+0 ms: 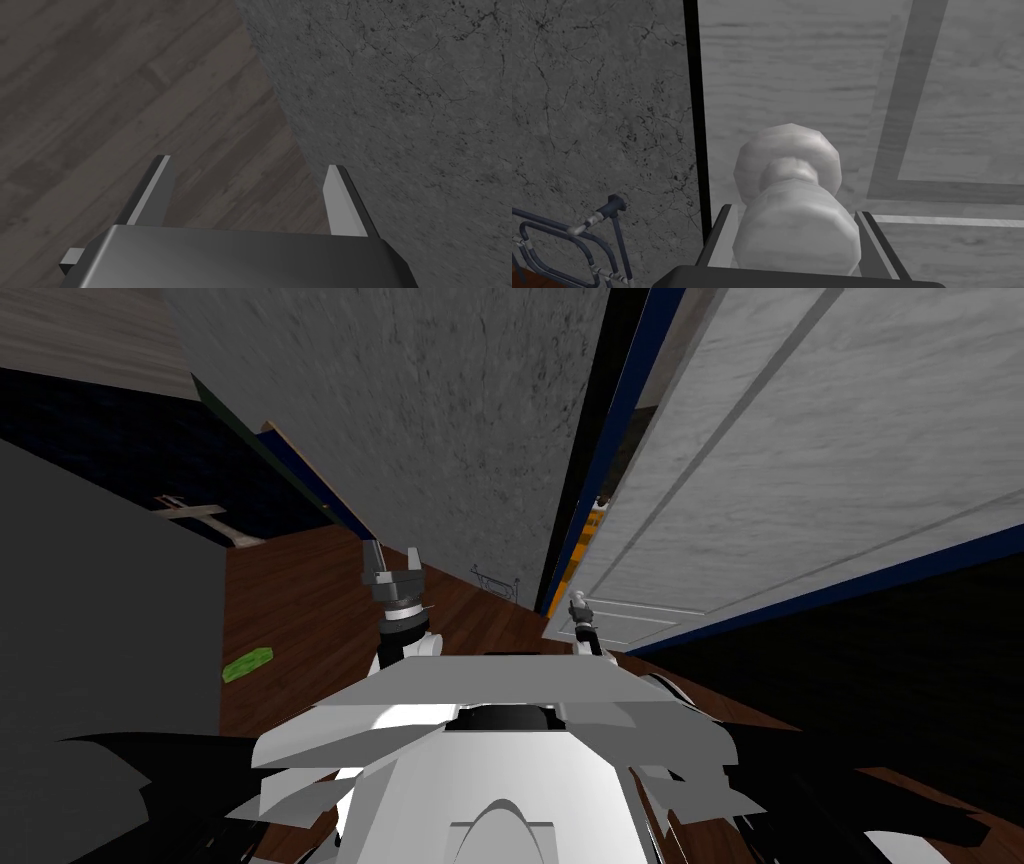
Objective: Pull the door open
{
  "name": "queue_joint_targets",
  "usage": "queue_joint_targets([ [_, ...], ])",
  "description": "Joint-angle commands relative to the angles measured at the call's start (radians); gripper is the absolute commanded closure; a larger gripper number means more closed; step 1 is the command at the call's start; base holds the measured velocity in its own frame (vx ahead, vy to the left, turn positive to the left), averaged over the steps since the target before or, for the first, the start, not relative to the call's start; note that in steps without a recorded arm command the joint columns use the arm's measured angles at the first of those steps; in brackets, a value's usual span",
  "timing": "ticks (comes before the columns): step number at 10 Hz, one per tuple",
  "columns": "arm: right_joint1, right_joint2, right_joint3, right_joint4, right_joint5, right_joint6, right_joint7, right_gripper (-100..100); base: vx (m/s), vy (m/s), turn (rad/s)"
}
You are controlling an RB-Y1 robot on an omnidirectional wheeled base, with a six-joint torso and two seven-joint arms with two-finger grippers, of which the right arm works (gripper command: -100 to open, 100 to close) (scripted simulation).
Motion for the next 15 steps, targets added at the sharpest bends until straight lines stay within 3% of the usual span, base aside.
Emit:
queue_joint_targets([
  [1,0.008,-0.016,0.021,-0.003,0.009,-0.011,-0.028,100,-0.123,-0.054,0.12],
  [9,0.054,-0.099,0.133,-0.021,0.058,-0.068,-0.177,100,-0.221,-0.062,0.134],
  [10,0.045,-0.09,0.127,-0.008,0.056,-0.067,-0.167,100,-0.1,-0.017,0.032],
  [11,0.059,-0.106,0.154,-0.011,0.071,-0.088,-0.196,100,-0.176,-0.022,0.079],
  [15,0.086,-0.151,0.212,-0.022,0.104,-0.14,-0.259,100,-0.238,-0.075,0.081],
])
